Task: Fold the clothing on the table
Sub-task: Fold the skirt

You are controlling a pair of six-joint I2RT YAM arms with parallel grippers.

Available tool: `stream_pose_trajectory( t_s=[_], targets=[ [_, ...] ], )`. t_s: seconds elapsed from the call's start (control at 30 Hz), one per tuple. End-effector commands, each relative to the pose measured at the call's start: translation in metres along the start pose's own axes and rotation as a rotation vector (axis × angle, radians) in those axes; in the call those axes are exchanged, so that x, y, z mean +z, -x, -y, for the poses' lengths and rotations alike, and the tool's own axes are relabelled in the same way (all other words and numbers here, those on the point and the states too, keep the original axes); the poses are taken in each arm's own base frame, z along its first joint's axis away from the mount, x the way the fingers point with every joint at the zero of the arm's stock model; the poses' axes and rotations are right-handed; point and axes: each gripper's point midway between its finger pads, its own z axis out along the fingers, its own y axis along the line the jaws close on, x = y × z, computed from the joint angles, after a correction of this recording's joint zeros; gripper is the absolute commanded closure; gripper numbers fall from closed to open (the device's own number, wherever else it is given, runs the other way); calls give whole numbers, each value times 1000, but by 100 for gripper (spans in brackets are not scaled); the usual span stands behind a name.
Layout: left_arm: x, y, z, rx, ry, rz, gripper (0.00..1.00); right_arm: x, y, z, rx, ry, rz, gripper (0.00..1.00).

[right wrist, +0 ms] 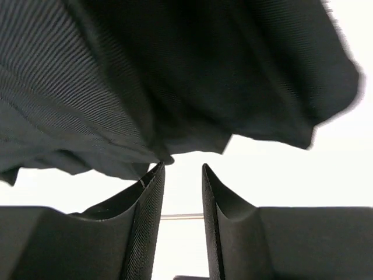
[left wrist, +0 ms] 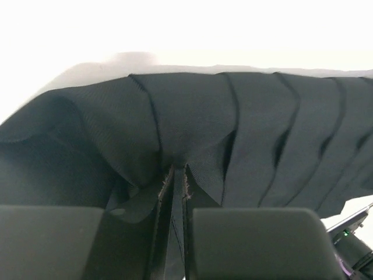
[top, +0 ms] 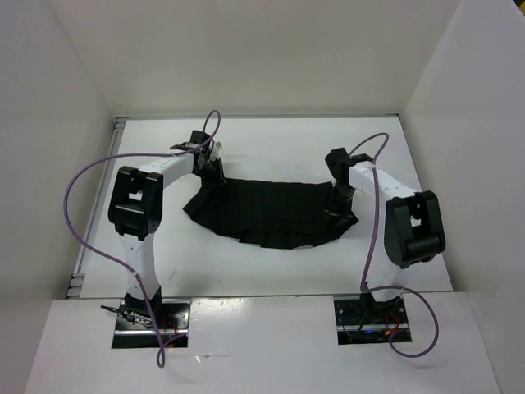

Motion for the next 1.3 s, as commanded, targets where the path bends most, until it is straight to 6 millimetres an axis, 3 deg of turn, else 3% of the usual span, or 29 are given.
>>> stream_pose_trajectory(
  t_s=[0.0, 0.07, 0.13, 0.17, 0.27, 0.3, 0.33, 0.4, 0.53, 0.73, 0.83, 0.93, 1.0, 1.07, 1.17, 1.27],
  targets=[
    [-58, 37, 40, 95, -84, 129, 83, -61, 51, 4, 55, -100, 257, 62],
    [-81, 52, 58, 133, -118, 186, 81, -108, 84, -19, 66, -22, 408, 62],
    [-96, 56, 72, 150, -158, 204, 80, -131, 95, -45, 36, 53, 456, 62],
    [-105, 59, 81, 171, -183, 215, 80, -132, 101, -58, 23, 88, 471, 62],
    [-102, 49, 93, 189, -219, 179, 80, -104, 103, -92, -41, 182, 438, 65],
    [-93, 43, 94, 192, -218, 159, 80, -77, 96, -95, -41, 192, 370, 65],
    [-86, 41, 91, 188, -222, 143, 80, -65, 101, -100, -34, 206, 369, 67],
    [-72, 30, 83, 173, -224, 104, 80, -26, 99, -92, -12, 158, 298, 68],
    [-44, 13, 57, 126, -160, 51, 80, 18, 89, -80, 14, 111, 204, 70],
    [-13, -6, 26, 90, -82, 0, 80, 63, 76, -60, 17, 42, 107, 69],
    [4, -11, 15, 66, -60, -26, 80, 80, 92, -63, 16, 40, 107, 69],
    [11, -6, 4, 28, -58, -29, 80, 70, 126, -80, 19, 111, 180, 69],
    [11, 3, 1, 13, -60, -11, 80, 66, 137, -78, 13, 129, 193, 69],
    [11, 10, -2, 6, -60, 2, 80, 35, 149, -86, -19, 166, 267, 66],
    [5, 26, -7, 1, -60, 31, 80, -13, 159, -80, -70, 202, 373, 56],
    [1, 44, -9, 2, -76, 61, 80, -35, 155, -67, -120, 173, 401, 40]
  ],
)
